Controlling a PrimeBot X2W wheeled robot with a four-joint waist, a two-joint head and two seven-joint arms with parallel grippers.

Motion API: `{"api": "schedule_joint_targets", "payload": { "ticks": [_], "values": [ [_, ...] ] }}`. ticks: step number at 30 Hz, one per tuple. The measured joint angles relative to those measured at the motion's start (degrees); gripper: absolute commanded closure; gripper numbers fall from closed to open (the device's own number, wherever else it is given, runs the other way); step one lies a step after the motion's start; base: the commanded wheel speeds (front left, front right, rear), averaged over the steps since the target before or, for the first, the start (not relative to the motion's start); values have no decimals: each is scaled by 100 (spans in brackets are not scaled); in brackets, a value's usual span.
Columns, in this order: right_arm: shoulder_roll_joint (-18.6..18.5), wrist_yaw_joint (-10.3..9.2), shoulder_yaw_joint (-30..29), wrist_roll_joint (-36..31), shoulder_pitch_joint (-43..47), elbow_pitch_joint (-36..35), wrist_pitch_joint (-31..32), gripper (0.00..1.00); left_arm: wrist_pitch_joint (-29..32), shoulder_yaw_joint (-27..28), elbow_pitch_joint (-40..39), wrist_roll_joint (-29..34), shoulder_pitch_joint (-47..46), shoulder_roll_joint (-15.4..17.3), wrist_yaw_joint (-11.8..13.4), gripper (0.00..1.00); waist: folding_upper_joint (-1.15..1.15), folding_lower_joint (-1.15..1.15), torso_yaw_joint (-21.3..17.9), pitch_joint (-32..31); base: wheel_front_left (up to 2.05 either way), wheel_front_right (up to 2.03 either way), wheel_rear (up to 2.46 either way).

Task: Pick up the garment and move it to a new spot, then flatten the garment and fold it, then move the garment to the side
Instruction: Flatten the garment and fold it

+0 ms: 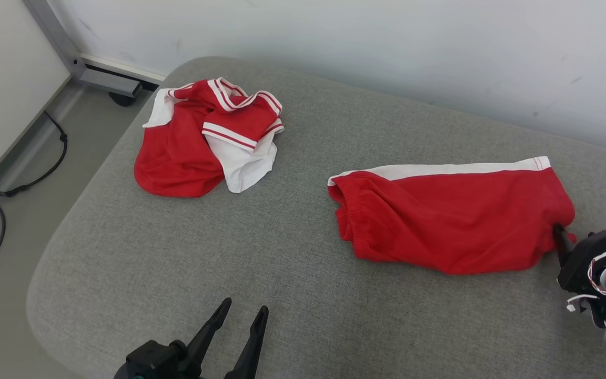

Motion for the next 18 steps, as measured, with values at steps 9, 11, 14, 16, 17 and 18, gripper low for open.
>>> {"api": "schedule_joint_targets", "payload": {
  "ticks": [9,11,14,16,17,18],
  "values": [
    [67,0,-372,-304,-80,-1,250,0,-8,-48,48,-27,-9,-8,-7,0,0,0,125,48,0,0,0],
    [77,0,-455,-387,-80,-1,296,0,-8,-51,54,-35,-10,-9,-7,0,0,0,152,54,0,0,0],
    [88,0,-578,-517,-80,-2,345,45,-9,-55,63,-43,-20,-9,-7,0,0,0,180,63,0,0,0],
    [92,0,-656,-603,-80,-2,382,60,-24,-57,71,-52,-25,-11,-8,0,0,0,189,62,0,0,0],
    [100,0,-694,-642,-80,-2,397,68,-24,-62,79,-52,-25,-11,-7,0,0,0,191,59,0,0,0],
    [105,0,-736,-694,-80,-2,402,82,-24,-64,85,-53,-26,-11,-7,0,0,0,191,56,0,0,0]
  ]
}}
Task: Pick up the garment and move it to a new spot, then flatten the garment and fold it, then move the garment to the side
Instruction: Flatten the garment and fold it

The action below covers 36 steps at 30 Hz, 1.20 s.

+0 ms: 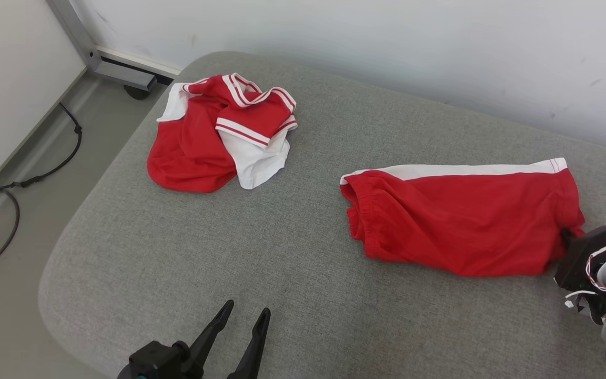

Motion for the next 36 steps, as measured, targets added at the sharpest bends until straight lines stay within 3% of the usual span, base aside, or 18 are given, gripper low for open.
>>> {"api": "schedule_joint_targets", "payload": {
  "ticks": [1,18,36],
  "values": [
    [3,0,-37,-47,0,-1,25,100,0,-2,3,-1,-1,-1,0,0,0,0,-1,-3,0,0,0],
    [355,0,-550,-493,238,1,-175,100,10,-65,62,-131,8,-9,8,0,0,-1,-163,-311,0,0,0],
    [747,0,-654,-665,815,2,-856,100,60,-132,35,-212,141,40,68,0,0,-1,-872,-751,0,0,0]
  ]
}}
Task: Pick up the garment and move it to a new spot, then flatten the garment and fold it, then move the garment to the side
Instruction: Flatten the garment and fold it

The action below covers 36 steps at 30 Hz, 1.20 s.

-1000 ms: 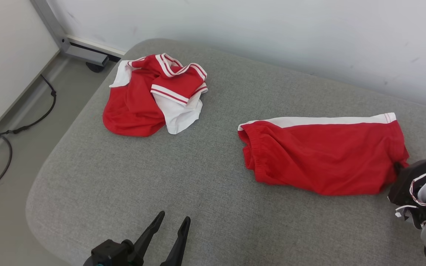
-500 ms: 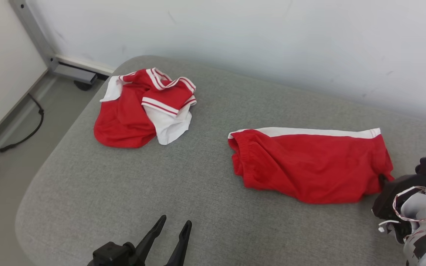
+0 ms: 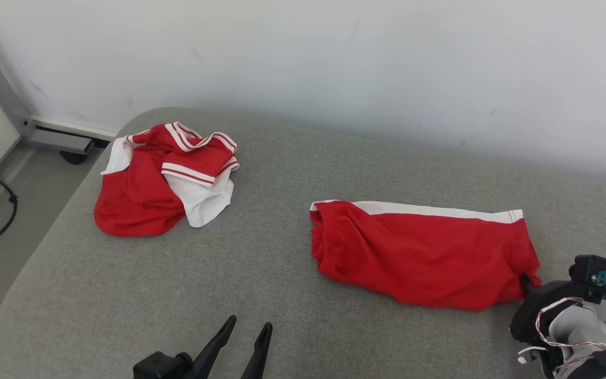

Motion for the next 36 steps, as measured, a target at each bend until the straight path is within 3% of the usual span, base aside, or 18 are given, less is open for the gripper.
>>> {"api": "schedule_joint_targets", "payload": {
  "ticks": [20,21,22,30,36],
  "values": [
    [190,0,-66,-156,425,-15,-214,100,10,-66,37,-74,74,3,43,0,0,0,-504,-253,0,0,0],
    [191,0,-70,-171,427,-16,-214,86,10,-67,42,-75,74,4,44,0,0,0,-517,-254,0,0,0],
    [193,0,-82,-180,435,-15,-212,0,10,-69,44,-76,74,4,44,0,0,0,-529,-255,0,0,0],
    [225,0,-155,-205,505,-58,-324,0,-11,-75,64,-80,73,9,86,0,0,1,-591,-270,0,0,0],
    [275,0,-170,-254,653,-501,-527,0,-99,43,98,-82,104,7,182,0,0,0,-657,-362,0,0,0]
  ]
}}
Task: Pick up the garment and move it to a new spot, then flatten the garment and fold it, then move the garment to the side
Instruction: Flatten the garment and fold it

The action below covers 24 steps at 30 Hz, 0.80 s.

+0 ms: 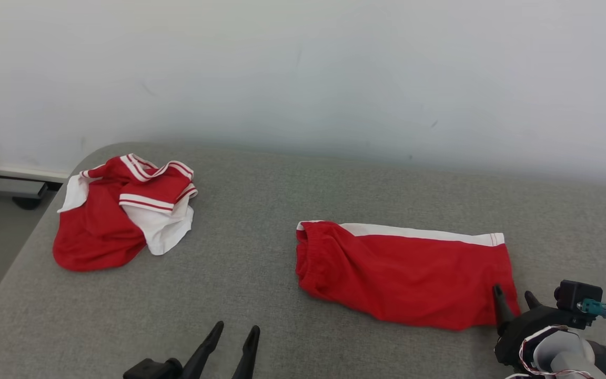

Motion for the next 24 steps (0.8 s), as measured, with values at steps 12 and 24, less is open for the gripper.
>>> {"api": "schedule_joint_targets", "payload": {
  "ticks": [12,24],
  "values": [
    [104,0,-365,-530,1165,-2671,-123,0,-116,376,55,-82,138,-40,203,0,0,0,-438,-134,0,0,0],
    [396,0,-201,-727,2567,-4970,-125,0,-164,972,96,63,218,100,573,0,0,0,-829,-152,0,0,0]
  ]
}}
